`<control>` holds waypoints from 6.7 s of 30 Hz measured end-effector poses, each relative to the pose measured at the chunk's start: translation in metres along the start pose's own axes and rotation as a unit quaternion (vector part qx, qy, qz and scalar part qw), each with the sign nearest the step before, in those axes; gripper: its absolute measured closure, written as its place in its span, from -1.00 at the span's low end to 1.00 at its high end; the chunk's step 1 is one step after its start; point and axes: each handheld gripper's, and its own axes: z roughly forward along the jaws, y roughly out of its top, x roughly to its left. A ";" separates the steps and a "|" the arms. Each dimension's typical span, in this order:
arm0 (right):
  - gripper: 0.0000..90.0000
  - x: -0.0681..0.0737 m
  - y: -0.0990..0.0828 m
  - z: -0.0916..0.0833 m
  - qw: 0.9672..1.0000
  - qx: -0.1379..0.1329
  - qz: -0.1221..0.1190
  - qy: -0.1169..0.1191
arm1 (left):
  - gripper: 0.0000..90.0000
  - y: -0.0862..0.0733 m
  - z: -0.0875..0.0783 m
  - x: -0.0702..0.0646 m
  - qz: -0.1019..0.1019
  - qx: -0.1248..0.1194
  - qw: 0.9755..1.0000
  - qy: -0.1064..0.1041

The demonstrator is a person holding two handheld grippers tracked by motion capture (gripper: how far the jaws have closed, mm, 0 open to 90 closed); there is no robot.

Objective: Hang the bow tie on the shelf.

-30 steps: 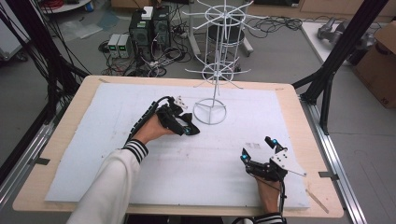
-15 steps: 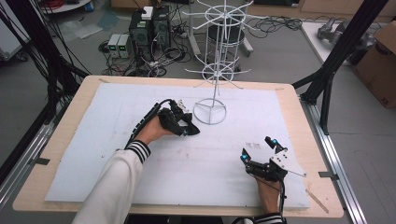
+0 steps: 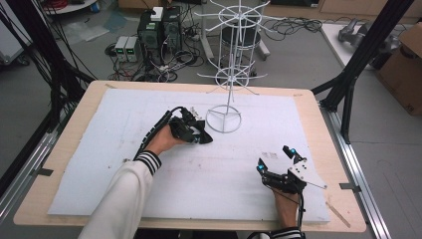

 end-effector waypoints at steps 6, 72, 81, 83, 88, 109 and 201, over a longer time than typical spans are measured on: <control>-0.93 0.000 0.000 0.000 1.000 0.000 0.002 -0.001 | 0.80 0.000 -0.002 0.001 -0.013 0.008 1.000 -0.017; -0.93 0.001 0.000 0.000 1.000 0.002 0.001 -0.001 | 0.95 -0.027 -0.101 0.008 -0.084 -0.297 0.951 -0.031; -0.93 0.001 0.000 0.000 1.000 0.001 0.000 -0.002 | 0.95 -0.027 -0.118 0.010 -0.093 -0.355 0.930 -0.022; -0.93 0.002 0.000 0.000 1.000 0.001 0.000 -0.002 | 0.95 -0.027 -0.123 0.011 -0.093 -0.374 0.922 -0.028; -0.93 0.001 0.000 0.000 1.000 0.001 -0.004 -0.002 | 0.95 -0.024 -0.133 0.011 -0.089 -0.414 0.905 -0.042; -0.93 0.001 0.000 0.000 1.000 0.001 -0.001 -0.003 | 0.95 0.004 -0.145 0.004 -0.080 -0.438 0.894 -0.050; -0.93 0.001 0.000 -0.001 1.000 -0.001 0.004 -0.002 | 0.46 0.058 -0.113 -0.017 -0.082 -0.403 0.909 -0.074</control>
